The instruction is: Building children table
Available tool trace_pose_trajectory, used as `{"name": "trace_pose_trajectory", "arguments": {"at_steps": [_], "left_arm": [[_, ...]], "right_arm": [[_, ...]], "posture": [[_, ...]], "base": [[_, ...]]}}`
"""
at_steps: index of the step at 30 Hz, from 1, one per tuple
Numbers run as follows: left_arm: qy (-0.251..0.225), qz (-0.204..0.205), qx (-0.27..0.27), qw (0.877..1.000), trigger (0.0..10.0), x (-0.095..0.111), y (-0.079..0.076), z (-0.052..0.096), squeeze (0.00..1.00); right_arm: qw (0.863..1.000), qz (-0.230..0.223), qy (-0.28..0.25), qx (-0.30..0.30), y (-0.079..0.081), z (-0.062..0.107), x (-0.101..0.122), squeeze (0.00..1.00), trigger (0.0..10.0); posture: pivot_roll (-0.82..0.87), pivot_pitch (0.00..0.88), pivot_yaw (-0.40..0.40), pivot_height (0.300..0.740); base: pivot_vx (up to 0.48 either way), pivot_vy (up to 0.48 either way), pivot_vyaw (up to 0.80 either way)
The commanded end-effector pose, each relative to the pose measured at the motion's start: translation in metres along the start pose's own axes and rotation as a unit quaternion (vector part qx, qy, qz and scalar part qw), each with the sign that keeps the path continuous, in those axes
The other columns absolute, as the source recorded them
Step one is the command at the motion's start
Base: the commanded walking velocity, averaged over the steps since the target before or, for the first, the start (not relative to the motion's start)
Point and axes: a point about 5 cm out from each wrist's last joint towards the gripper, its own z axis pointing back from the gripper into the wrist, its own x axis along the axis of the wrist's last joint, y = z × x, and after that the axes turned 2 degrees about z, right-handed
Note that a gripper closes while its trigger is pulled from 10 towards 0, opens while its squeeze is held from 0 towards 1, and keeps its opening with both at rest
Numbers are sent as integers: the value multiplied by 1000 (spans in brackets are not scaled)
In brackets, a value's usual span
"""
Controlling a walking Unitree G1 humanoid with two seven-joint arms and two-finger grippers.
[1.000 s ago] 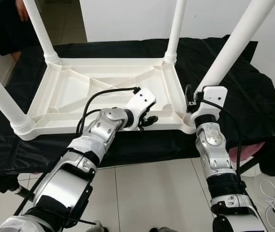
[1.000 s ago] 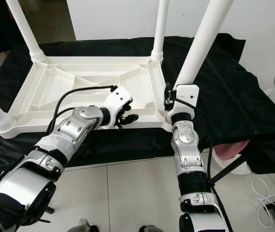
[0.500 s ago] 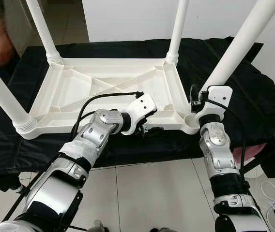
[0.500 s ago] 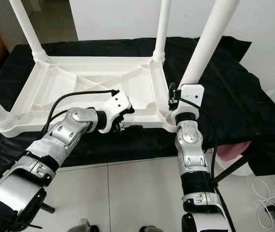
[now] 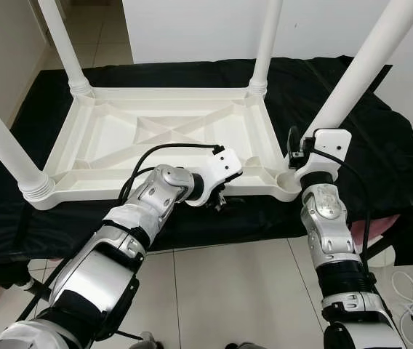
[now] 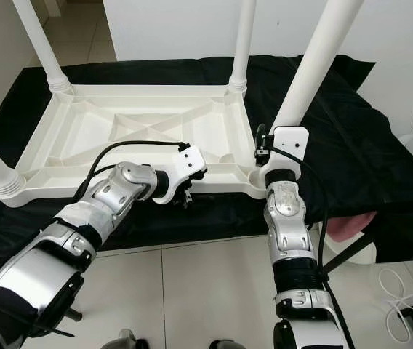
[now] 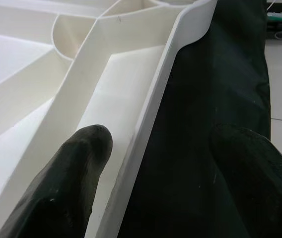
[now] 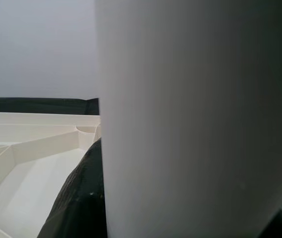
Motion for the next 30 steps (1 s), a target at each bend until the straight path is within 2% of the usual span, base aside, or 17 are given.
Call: {"name": "trace_pose_trajectory", "arguments": {"at_steps": [1, 2, 3, 4, 5, 8, 9, 10, 12, 13, 18, 20, 22, 29, 30], "left_arm": [[13, 0, 78, 997, 6353, -6, 9, 1, 0], [25, -4, 85, 996, 7137, -10, 10, 0, 0], [34, -5, 90, 995, 7137, -12, 11, 0, 0], [38, -2, 95, 995, 4980, -14, 12, 0, 0], [47, -5, 101, 994, 3569, -17, 13, -1, 0], [56, -9, 105, 993, 3569, -20, 13, -1, 0], [60, -16, 103, 993, 6510, -21, 13, -1, 0], [64, -24, 100, 993, 2196, -21, 13, -1, 0], [67, -32, 104, 992, 2118, -22, 14, 0, 0], [71, -43, 103, 991, 0, -22, 14, 0, 0], [67, -52, 95, 992, 0, -22, 16, 3, 0], [64, -65, 76, 993, 0, -22, 15, 5, 0], [58, -93, 30, 994, 0, -26, 11, 12, 0], [45, -135, -26, 990, 0, -34, 8, 25, 0], [45, -146, -38, 987, 471, -37, 7, 29, 0]], "right_arm": [[1000, -4, -6, -3, 1, 0, 2, 0, 10000], [1000, -5, -6, -4, 1, 0, 2, 0, 10000], [1000, -6, -5, -4, 2, 0, 2, 0, 10000], [1000, -7, -5, -4, 2, 1, 1, 0, 10000], [1000, -7, -5, -5, 2, 1, 1, 0, 10000], [1000, -6, -4, -5, 2, 1, 1, 0, 10000], [1000, -7, -4, -6, 2, 1, 1, 0, 10000], [1000, -7, -4, -7, 1, 1, 0, 0, 10000], [1000, -7, -4, -8, 1, 1, 1, 0, 10000], [1000, -7, -4, -9, 1, 1, 1, 0, 10000], [1000, -5, -5, -8, 0, 1, 1, 0, 10000], [1000, -5, -4, -8, 0, 0, 1, 0, 10000], [1000, -4, -4, -7, 0, 0, 1, 0, 10000], [1000, -4, -3, -5, 0, 0, 0, 0, 10000], [1000, -4, -3, -4, 1, 0, 0, 0, 10000]], "posture": [[-31, 53, 25, 740], [-31, 53, 26, 740], [-30, 53, 26, 740], [-31, 53, 28, 740], [-30, 54, 28, 740], [-30, 53, 29, 740], [-31, 54, 29, 740], [-31, 54, 29, 740], [-30, 54, 29, 740], [-30, 54, 28, 740], [-28, 54, 26, 740], [-28, 54, 24, 740], [-28, 55, 23, 740], [-26, 54, 18, 740], [-27, 52, 17, 740]], "base": [[0, 0, 0], [0, 0, 0], [0, 0, 0], [0, 0, 0], [0, 0, 0], [0, 0, 0], [0, 0, 0], [0, 0, 0], [0, 0, 0], [0, 0, 0], [0, 0, 0], [0, 0, 0], [0, 0, 0], [0, 0, 0], [0, 0, 0]]}}
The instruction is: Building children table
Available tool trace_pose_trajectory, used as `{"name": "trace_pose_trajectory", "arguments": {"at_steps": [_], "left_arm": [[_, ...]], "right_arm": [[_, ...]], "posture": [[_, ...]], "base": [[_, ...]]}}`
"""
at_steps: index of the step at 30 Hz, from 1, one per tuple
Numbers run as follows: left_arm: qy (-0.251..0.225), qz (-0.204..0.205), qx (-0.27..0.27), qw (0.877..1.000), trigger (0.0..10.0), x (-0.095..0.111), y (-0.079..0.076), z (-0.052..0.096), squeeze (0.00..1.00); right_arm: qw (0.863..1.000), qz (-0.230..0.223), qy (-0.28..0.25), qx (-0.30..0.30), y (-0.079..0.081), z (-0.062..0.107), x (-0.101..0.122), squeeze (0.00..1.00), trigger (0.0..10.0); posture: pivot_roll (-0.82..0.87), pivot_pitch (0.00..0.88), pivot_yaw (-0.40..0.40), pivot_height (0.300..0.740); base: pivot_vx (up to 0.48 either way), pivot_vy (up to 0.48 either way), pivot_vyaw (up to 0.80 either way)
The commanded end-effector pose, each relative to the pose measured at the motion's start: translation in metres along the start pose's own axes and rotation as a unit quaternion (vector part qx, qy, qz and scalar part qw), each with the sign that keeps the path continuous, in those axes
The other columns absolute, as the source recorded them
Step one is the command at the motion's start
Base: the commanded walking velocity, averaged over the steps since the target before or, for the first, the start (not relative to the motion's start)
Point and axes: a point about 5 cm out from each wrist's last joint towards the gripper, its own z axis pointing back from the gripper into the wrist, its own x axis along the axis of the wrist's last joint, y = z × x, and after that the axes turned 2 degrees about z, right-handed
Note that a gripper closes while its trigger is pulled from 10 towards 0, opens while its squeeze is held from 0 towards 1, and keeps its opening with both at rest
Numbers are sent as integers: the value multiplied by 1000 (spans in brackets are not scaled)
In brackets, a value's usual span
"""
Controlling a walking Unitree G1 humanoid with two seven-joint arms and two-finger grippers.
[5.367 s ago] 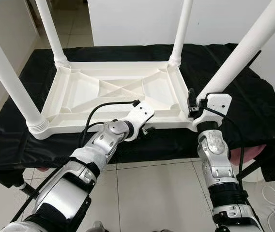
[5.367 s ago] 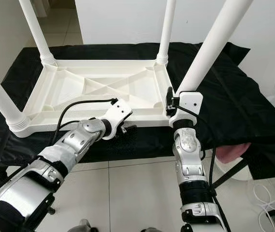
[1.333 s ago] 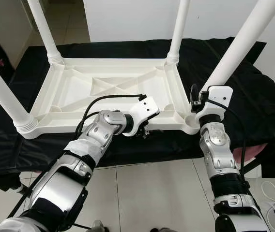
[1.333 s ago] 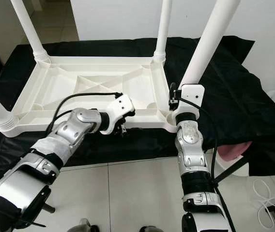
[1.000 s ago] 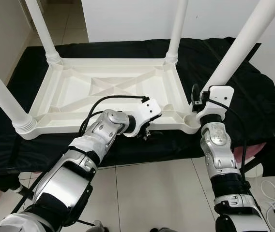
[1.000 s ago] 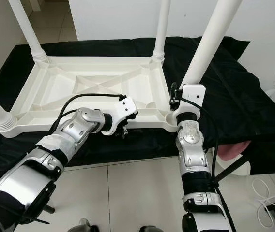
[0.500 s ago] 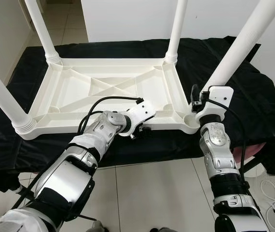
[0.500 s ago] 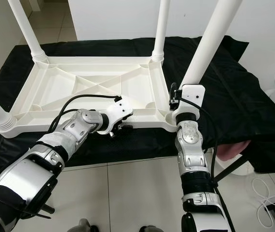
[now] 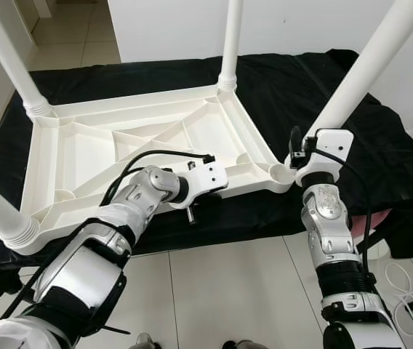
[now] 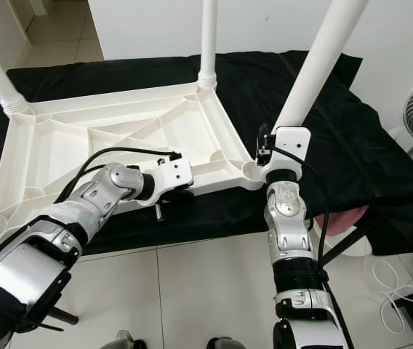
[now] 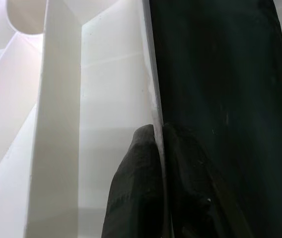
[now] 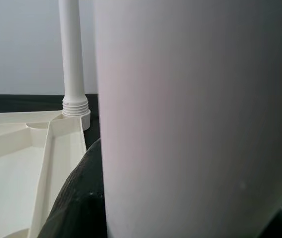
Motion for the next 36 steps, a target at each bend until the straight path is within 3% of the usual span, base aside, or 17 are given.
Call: {"name": "trace_pose_trajectory", "arguments": {"at_steps": [1, 3, 4, 6, 7, 8, 13, 14, 21, 22, 27, 31, 32, 34, 36], "left_arm": [[2, -20, -10, 1000, 471, -8, -4, 5, 0], [4, -36, -24, 999, 0, -13, -6, 9, 0], [10, -42, -28, 999, 745, -18, -7, 12, 0], [13, -45, -30, 998, 157, -20, -7, 14, 0], [13, -46, -25, 999, 7569, -21, -7, 15, 0], [13, -45, -22, 999, 10000, -21, -6, 15, 0], [2, -34, -22, 999, 10000, -19, -4, 16, 0], [-8, -31, -28, 999, 10000, -16, -5, 17, 1000], [-46, -31, -32, 998, 10000, -6, -5, 20, 1000], [-69, -11, -32, 997, 10000, 1, -4, 21, 0], [-156, 54, -19, 986, 10000, 25, 1, 28, 0], [-173, 77, -8, 982, 10000, 29, 4, 30, 0], [-189, 107, 18, 976, 10000, 32, 9, 32, 0], [-189, 107, 18, 976, 10000, 32, 9, 32, 0], [-210, 133, 61, 967, 10000, 35, 16, 35, 0]], "right_arm": [[1000, -2, -3, 0, 1, 0, 1, 0, 10000], [1000, -3, -3, 1, 1, -1, 1, 0, 10000], [1000, -4, -4, 3, 2, -1, 1, 0, 10000], [1000, -4, -4, 4, 3, -1, 1, 0, 10000], [1000, -5, -5, 4, 4, -1, 1, 0, 10000], [1000, -5, -5, 5, 4, -1, 2, 0, 10000], [1000, -10, -4, 16, 9, -1, 2, 0, 10000], [1000, -12, -2, 22, 11, -1, 1, 0, 10000], [999, -16, 5, 44, 16, 0, 0, 0, 10000], [999, -12, 5, 46, 16, 0, -1, 0, 10000], [999, 5, 19, 50, 16, -2, -4, 0, 10000], [998, 9, 24, 50, 17, -2, -5, 0, 10000], [998, 8, 26, 51, 18, -2, -6, 0, 10000], [998, 8, 26, 51, 18, -2, -6, 0, 10000], [998, 11, 23, 50, 20, -1, -6, 0, 10000]], "posture": [[-27, 52, 17, 740], [-27, 52, 17, 740], [-26, 49, 18, 740], [-26, 47, 17, 740], [-26, 45, 17, 740], [-26, 45, 17, 740], [-25, 42, 14, 740], [-26, 42, 11, 740], [-26, 43, 7, 740], [-26, 44, 7, 740], [-16, 56, 0, 740], [-14, 59, 0, 740], [-13, 61, -1, 740], [-13, 61, -1, 740], [-10, 63, -2, 740]], "base": [[0, 0, 0], [0, 0, 0], [0, 0, 0], [0, 0, 0], [0, 0, 0], [0, 0, 0], [0, 0, 0], [0, 0, 0], [0, 0, 0], [0, 0, 0], [0, 0, 0], [0, 0, 0], [0, 0, 0], [0, 0, 0], [0, 0, 0]]}}
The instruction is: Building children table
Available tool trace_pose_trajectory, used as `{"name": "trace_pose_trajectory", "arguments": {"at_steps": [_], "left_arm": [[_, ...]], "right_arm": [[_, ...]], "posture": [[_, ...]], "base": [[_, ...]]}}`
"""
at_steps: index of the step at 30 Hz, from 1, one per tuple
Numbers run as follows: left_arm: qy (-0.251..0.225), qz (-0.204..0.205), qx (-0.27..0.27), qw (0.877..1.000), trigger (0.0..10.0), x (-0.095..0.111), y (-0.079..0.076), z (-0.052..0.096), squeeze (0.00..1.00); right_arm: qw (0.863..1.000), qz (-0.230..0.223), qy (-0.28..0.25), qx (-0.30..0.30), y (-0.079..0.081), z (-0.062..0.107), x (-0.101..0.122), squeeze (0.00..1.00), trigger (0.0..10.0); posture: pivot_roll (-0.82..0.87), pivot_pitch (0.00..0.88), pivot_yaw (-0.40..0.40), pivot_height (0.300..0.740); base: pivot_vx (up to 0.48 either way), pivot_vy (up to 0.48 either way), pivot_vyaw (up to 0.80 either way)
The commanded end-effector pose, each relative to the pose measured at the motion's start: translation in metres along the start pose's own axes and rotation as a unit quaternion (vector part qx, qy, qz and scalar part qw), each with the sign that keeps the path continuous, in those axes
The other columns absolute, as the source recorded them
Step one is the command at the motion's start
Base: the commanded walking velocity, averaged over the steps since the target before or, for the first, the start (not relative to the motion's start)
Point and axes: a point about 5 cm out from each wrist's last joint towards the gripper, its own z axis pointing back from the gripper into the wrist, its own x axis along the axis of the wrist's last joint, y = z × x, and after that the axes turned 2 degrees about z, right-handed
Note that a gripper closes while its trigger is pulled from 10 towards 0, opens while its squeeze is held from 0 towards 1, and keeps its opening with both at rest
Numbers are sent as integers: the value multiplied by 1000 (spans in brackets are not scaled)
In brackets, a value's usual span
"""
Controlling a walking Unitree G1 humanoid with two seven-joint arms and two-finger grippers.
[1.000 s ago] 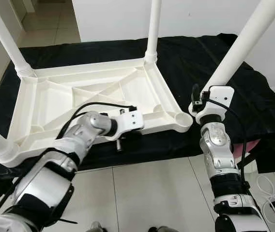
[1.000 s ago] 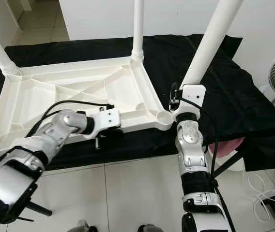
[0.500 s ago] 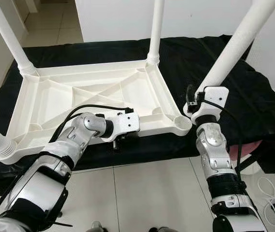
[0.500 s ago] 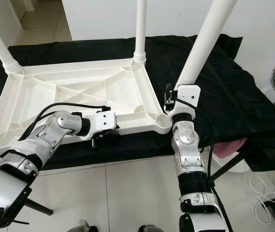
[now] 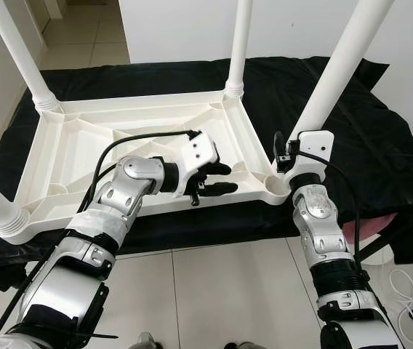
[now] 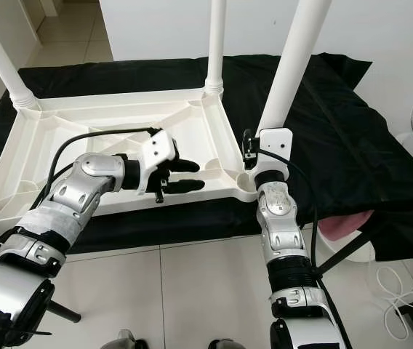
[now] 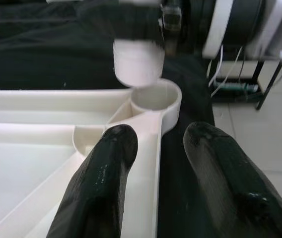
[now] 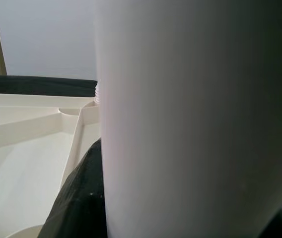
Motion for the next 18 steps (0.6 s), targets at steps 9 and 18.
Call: {"name": "trace_pose_trajectory", "arguments": {"at_steps": [9, 18], "left_arm": [[-76, 51, 175, 980, 10000, 9, 10, 7, 0], [-110, 68, 215, 968, 10000, 9, 1, 10, 0]], "right_arm": [[1000, -8, -9, 7, 12, 3, 1, 0, 10000], [999, -27, -9, 22, 24, 5, 1, 0, 10000]], "posture": [[-3, 67, -10, 740], [9, 66, -24, 740]], "base": [[0, 0, 0], [0, 0, 0]]}}
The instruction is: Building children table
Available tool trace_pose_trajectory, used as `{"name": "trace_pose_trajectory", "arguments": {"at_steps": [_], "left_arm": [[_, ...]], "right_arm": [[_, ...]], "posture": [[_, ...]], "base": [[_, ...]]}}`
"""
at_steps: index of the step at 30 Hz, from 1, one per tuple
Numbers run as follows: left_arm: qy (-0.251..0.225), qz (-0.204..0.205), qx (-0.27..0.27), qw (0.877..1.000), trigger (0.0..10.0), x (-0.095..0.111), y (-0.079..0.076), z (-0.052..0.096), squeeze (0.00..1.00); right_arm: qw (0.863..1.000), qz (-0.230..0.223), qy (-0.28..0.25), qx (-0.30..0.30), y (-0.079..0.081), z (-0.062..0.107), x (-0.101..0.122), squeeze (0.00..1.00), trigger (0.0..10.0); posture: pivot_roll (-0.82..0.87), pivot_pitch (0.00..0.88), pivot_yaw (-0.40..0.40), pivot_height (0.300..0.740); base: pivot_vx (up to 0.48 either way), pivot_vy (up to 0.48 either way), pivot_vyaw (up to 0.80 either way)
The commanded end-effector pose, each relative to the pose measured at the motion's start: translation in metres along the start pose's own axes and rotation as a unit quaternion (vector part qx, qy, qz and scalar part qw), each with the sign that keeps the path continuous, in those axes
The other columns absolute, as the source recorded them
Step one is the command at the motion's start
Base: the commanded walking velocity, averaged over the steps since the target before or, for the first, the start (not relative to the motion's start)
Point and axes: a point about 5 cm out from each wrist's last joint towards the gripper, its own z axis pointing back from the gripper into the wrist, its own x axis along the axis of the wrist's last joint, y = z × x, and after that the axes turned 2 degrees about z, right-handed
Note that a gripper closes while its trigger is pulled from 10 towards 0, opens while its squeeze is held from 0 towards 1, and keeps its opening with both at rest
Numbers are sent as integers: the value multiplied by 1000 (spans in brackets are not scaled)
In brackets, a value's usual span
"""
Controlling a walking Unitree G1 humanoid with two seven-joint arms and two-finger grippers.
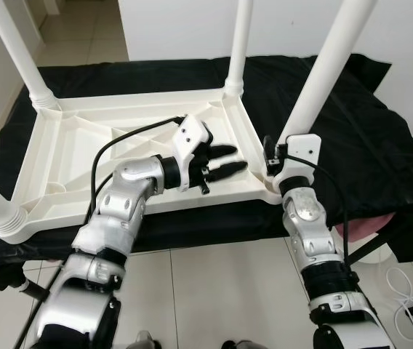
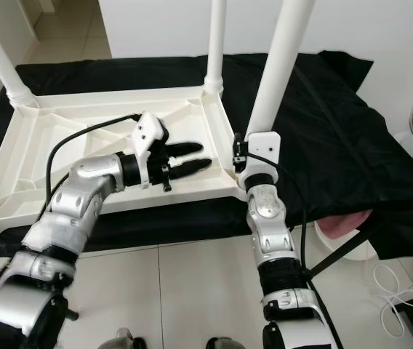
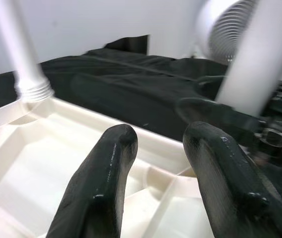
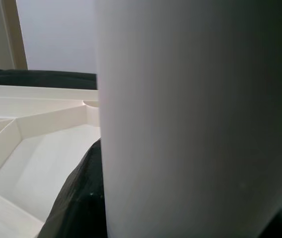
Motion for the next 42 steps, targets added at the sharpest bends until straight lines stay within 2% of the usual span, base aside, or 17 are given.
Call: {"name": "trace_pose_trajectory", "arguments": {"at_steps": [1, 2, 4, 7, 10, 14, 20, 27, 32, 42], "left_arm": [[3, -10, 8, 1000, 10000, -5, -1, 5, 0], [3, -10, 8, 1000, 10000, -5, -1, 5, 0], [22, -18, 2, 1000, 10000, -19, -6, 14, 0], [23, -24, 5, 999, 10000, -23, -9, 17, 0], [22, -29, 5, 999, 10000, -24, -11, 18, 0], [13, -42, 12, 999, 10000, -25, -22, 21, 0], [13, -32, 6, 999, 10000, -26, -28, 24, 0], [10, -12, 27, 1000, 10000, -18, -22, 29, 0], [7, -21, 34, 999, 10000, -13, -20, 33, 0], [22, -22, 25, 999, 10000, -13, -18, 35, 0]], "right_arm": [[1000, -8, -14, 4, 3, 1, 4, 0, 10000], [1000, -8, -14, 4, 3, 1, 4, 0, 10000], [1000, -20, -17, 2, 6, 2, 5, 0, 10000], [999, -26, -19, -1, 6, 3, 6, 0, 10000], [999, -30, -20, -3, 6, 3, 6, 0, 10000], [999, -33, -18, -12, 4, 4, 5, 0, 10000], [999, -36, -17, -21, 2, 4, 4, 0, 10000], [998, -36, -7, -52, -9, 7, 1, 0, 10000], [997, -35, 6, -63, -13, 14, -5, 0, 10000], [999, -21, 27, -29, -14, 27, -19, 0, 10000]], "posture": [[11, 67, -27, 740], [11, 67, -27, 740], [11, 65, -28, 740], [13, 64, -32, 740], [13, 64, -32, 740], [17, 61, -37, 740], [25, 54, -46, 740], [29, 46, -54, 740], [30, 46, -54, 740], [20, 63, -34, 740]], "base": [[0, 0, 0], [0, 0, 0], [0, 0, 0], [0, 0, 0], [0, 0, 0], [0, 0, 0], [0, 0, 0], [0, 0, 0], [0, 0, 0], [0, 0, 0]]}}
